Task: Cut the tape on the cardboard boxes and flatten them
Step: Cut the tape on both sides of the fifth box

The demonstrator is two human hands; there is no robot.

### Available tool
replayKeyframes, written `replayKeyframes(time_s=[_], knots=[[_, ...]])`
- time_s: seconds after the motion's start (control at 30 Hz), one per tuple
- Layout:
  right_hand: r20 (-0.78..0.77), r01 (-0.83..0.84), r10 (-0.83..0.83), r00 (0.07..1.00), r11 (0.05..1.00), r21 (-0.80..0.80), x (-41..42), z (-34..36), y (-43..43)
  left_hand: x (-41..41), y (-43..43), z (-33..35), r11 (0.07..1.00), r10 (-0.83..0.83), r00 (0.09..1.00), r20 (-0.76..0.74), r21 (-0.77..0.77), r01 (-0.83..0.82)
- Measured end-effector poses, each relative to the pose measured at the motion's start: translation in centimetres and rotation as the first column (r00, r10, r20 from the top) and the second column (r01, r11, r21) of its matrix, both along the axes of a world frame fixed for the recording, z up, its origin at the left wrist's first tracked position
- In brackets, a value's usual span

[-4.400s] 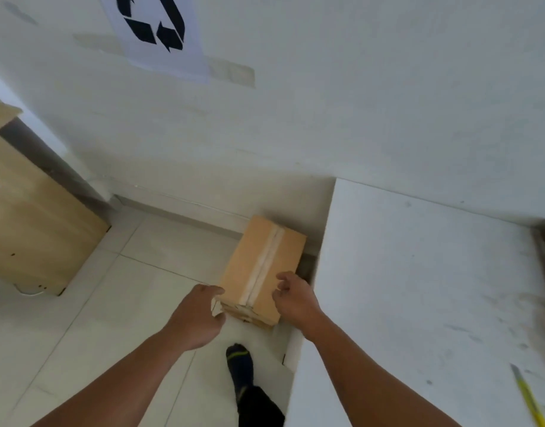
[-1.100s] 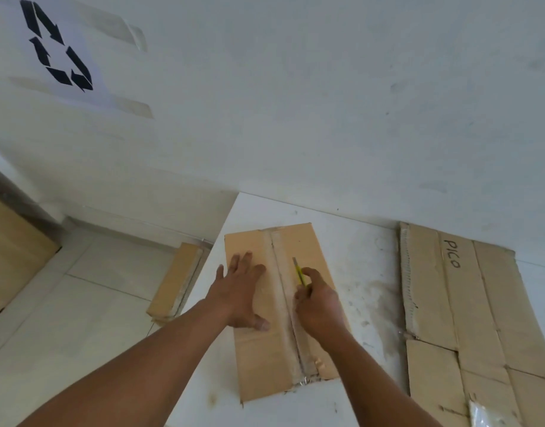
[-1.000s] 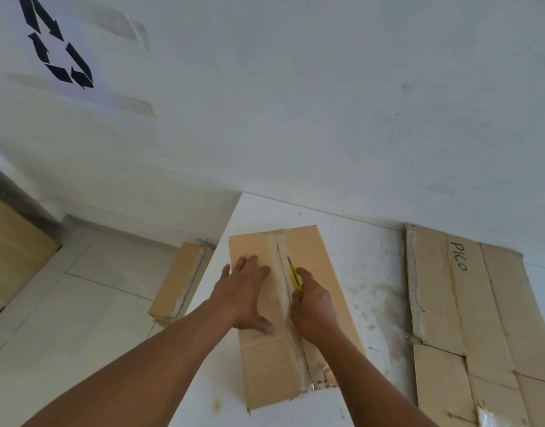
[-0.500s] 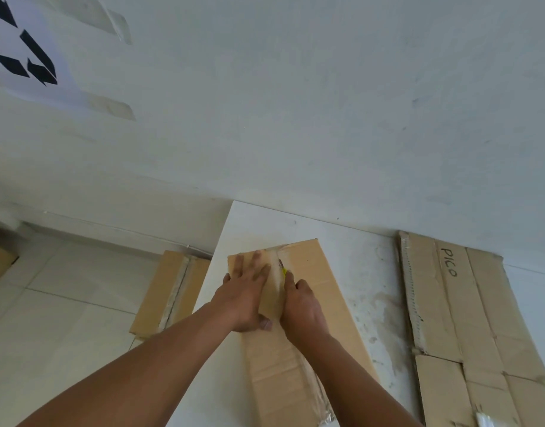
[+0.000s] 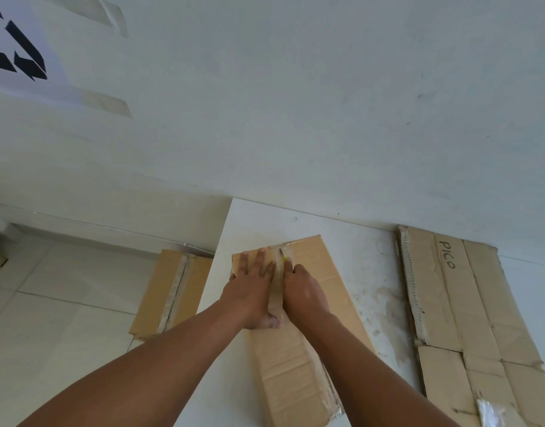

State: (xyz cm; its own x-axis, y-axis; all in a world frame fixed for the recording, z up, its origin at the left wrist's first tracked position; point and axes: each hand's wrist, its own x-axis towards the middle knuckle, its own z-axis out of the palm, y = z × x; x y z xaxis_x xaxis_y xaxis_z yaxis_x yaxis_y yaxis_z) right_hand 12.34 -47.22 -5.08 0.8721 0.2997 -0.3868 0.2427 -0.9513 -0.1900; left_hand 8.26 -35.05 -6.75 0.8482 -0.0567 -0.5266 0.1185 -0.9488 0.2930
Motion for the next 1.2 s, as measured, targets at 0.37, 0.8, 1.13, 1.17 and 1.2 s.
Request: replayKeyframes(time_s=[0.37, 0.8, 1.13, 1.17, 1.2], knots=[[-0.001, -0.034, 0.034, 0.999, 0.997, -0.076, 0.2, -0.3, 0.2, 0.1, 0.2, -0.2, 1.000, -0.015, 1.000, 0.012, 0.001, 0.015], [-0.038, -0.140, 0.136, 0.990, 0.981, -0.134, -2.3, 1.3, -3.0, 0.1, 0.0, -0.4, 1.000, -0.006, 1.000, 0.001, 0.007, 0.006], [-0.174, -0.233, 0.206, 0.963, 0.960, -0.153, -7.8, 3.6, -8.0, -0.4, -0.6, -0.7, 0.997, 0.060, 0.997, 0.040, 0.036, -0.061], [-0.175, -0.246, 0.217, 0.960, 0.955, -0.163, -8.5, 3.5, -8.5, -0.6, -0.8, -0.7, 0.996, 0.072, 0.996, 0.046, 0.049, -0.074], [-0.171, -0.247, 0.219, 0.961, 0.955, -0.166, -9.0, 3.3, -8.9, -0.8, -1.2, -0.5, 0.994, 0.084, 0.995, 0.055, 0.069, -0.087]])
